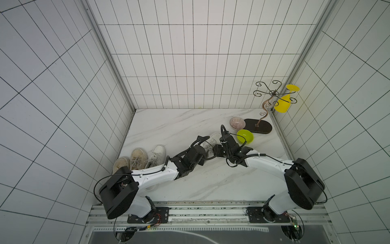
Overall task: Remove the insole from the shoe
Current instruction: Untie the shoelace on the shoe.
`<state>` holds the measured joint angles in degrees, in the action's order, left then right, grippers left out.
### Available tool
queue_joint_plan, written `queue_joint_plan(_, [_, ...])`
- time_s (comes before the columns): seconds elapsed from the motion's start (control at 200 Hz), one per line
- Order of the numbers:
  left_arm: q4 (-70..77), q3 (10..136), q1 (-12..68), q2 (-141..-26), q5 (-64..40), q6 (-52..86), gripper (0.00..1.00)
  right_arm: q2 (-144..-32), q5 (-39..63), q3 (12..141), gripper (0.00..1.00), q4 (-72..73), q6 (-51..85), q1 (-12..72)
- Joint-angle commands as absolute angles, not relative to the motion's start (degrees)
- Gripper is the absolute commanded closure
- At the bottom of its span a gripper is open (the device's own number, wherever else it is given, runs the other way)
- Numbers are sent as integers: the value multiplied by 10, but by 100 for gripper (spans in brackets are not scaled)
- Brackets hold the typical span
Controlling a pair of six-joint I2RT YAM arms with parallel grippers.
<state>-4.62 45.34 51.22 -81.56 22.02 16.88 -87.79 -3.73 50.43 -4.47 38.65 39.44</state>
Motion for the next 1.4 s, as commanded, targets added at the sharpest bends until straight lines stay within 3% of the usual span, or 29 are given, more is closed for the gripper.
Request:
queue_joint_plan(0.0, [40,483,520,-799,207,173,100,-862,-4,512,43,-25,399,408])
queue_joint_plan(0.185, [53,469,520,-783,204,173,100,-907,-54,538,41,-79,410,410])
queue_joint_plan(0.35, [76,447,520,-752,207,172,100,-938,-204,539,31,-134,419,400])
queue_joint_plan(0.62, [83,443,520,-752,211,168,100,-887,-285,537,24,-153,407,334])
queue_joint_plan(0.73, [71,453,520,-764,218,169,100,-837,-271,529,23,-133,389,326])
queue_joint_plan(0.905, [62,466,520,-784,202,168,100,-753,-131,475,22,-7,330,343])
queue_joint_plan(1.394, [84,453,520,-770,160,152,100,-811,-53,437,22,30,326,364])
